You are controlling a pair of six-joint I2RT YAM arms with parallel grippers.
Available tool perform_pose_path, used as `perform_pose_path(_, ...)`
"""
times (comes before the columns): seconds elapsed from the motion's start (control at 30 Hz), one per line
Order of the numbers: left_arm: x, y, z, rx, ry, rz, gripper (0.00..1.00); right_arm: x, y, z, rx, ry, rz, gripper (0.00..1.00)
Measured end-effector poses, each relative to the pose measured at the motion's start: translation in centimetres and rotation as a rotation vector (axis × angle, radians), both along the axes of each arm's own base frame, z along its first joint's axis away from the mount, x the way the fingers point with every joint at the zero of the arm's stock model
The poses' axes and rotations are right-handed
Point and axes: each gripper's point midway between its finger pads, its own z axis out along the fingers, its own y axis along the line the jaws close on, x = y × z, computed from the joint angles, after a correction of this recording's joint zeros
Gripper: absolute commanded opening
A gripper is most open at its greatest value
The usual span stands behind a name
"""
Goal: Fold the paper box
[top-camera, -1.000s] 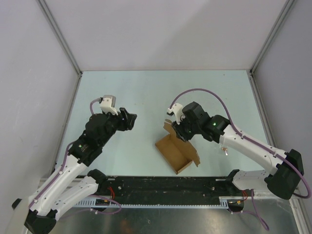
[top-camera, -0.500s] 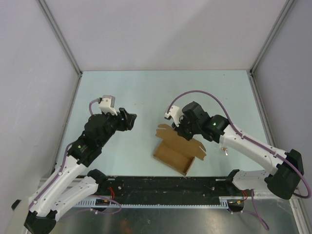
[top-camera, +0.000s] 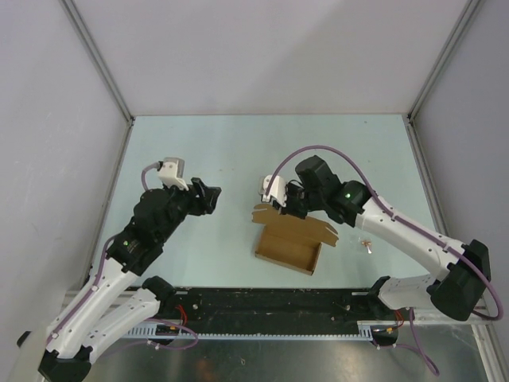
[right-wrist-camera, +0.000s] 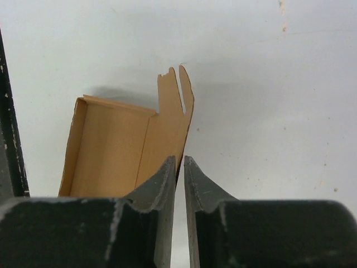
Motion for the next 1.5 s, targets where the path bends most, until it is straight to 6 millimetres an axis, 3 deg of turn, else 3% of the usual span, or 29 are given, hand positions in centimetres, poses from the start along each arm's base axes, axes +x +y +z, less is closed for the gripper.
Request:
perform_pose_path(0.2, -0.3, 0.3, 0.0, 0.003, 0.001, 0.003, 0.68, 0.2, 0.5, -0.4, -0.008, -0.008, 0.041, 0.32)
perform_pose_path(0.47, -0.3, 0.3, -0.3, 0.009, 0.010, 0.005, 0.68, 0.7, -0.6, 0.2, 0.005, -0.009, 0.023, 0.35)
perform_pose_path(0.67, -0.3, 0.3, -0.3, 0.009, 0.010, 0.005, 0.68, 0.0, -1.0, -0.3, 0.006, 0.046, 0.042, 0.36)
perform_pose_path(1.1, -0.3, 0.3, -0.3, 0.009, 0.012, 0.004, 0.68, -2.1, -2.1, -2.4, -0.065, 0.166, 0.061, 0.33)
perform_pose_path(1.37, -0.3, 0.3, -0.3, 0.008, 0.011, 0.004, 0.68, -2.1, -2.5, -3.3, -0.098, 0.191, 0.032, 0.14)
perform_pose_path(1.5, -0.3, 0.3, -0.3, 0.008, 0.011, 0.004, 0.68, -1.9, -2.6, -3.3, -0.102, 0.186, 0.029, 0.11)
